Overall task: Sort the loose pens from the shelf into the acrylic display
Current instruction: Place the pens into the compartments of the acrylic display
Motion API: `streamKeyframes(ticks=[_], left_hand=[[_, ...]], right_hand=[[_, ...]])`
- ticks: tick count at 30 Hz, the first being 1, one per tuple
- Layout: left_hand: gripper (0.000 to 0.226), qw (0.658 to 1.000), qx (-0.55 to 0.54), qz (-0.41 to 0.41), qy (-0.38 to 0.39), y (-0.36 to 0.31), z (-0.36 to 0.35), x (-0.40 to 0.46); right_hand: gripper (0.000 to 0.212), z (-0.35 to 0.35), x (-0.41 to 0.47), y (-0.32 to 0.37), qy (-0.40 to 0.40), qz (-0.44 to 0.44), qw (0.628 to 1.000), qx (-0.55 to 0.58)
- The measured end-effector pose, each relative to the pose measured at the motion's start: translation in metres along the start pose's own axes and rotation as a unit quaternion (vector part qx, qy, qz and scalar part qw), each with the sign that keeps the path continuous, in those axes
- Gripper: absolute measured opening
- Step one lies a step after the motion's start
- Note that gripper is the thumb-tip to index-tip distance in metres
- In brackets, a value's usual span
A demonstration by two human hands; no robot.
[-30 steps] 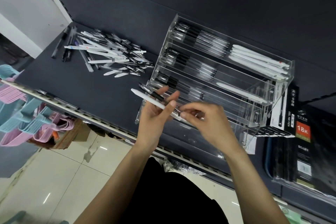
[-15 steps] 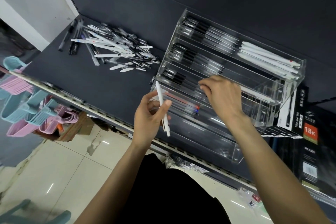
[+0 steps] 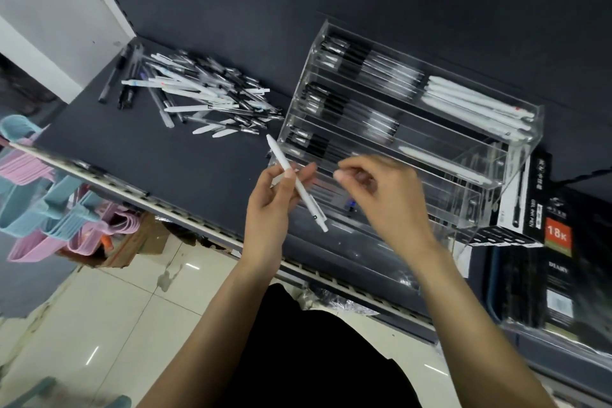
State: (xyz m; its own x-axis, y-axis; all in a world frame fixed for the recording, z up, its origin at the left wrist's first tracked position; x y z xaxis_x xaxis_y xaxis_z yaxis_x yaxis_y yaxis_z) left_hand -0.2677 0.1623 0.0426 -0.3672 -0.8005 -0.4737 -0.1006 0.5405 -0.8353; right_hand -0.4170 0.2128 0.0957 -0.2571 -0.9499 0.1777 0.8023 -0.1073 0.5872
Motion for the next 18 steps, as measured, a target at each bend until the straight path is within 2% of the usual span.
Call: streamKeyframes(ticks=[1,3,6,8,10,12,13,14,15,18], left_hand=[[0.019,1.0,0.003,-0.009,0.01,-0.003,-0.007,-0.001],[0.019,0.998,0.023,-0.036,0.036,-0.009,-0.026,-0.004],[0.013,0.989,0.071,-0.08,0.104,-0.015,-0.063,-0.013],[0.018,0.971,0.134,-0.119,0.16,-0.02,-0.089,-0.019],[0.032,0.919,0.279,-0.225,0.162,-0.026,-0.105,-0.015],[0.041,0.805,0.452,-0.372,0.091,-0.029,-0.114,-0.004],[0.042,0.751,0.505,-0.423,0.047,-0.03,-0.116,0.004],[0.042,0.713,0.536,-0.452,0.011,-0.03,-0.119,0.01],[0.041,0.69,0.553,-0.466,-0.014,-0.03,-0.12,0.018],[0.036,0.659,0.574,-0.484,-0.044,-0.03,-0.125,0.033]], right_hand=[[0.022,0.0,-0.01,0.005,0.008,-0.035,0.997,0.07],[0.019,0.001,-0.03,0.01,0.001,-0.071,0.988,0.139],[0.01,0.019,-0.047,-0.002,-0.054,-0.099,0.98,0.167],[0.009,0.042,-0.054,-0.019,-0.092,-0.118,0.976,0.161],[0.011,0.077,-0.057,-0.035,-0.138,-0.119,0.979,0.092],[0.01,0.116,-0.055,-0.045,-0.176,-0.084,0.979,-0.055],[0.01,0.131,-0.052,-0.048,-0.183,-0.067,0.97,-0.144],[0.011,0.143,-0.048,-0.051,-0.183,-0.056,0.955,-0.227],[0.012,0.147,-0.041,-0.055,-0.169,-0.049,0.939,-0.295],[0.022,0.14,-0.02,-0.068,-0.076,-0.041,0.902,-0.423]])
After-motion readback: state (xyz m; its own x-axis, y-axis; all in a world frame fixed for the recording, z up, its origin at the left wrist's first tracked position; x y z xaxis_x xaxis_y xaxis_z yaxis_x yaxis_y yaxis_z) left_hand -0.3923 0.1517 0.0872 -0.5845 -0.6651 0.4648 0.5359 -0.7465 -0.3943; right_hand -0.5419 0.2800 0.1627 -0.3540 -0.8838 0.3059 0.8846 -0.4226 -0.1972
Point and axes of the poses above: each hand's wrist, its own x-axis towards the middle knuckle, its own z-axis out of the back of the hand, y = z × x, the point moved 7 cm from there along x, towards the middle knuckle, and after that the axes turned 8 degrees about z, right-handed, at the moved point
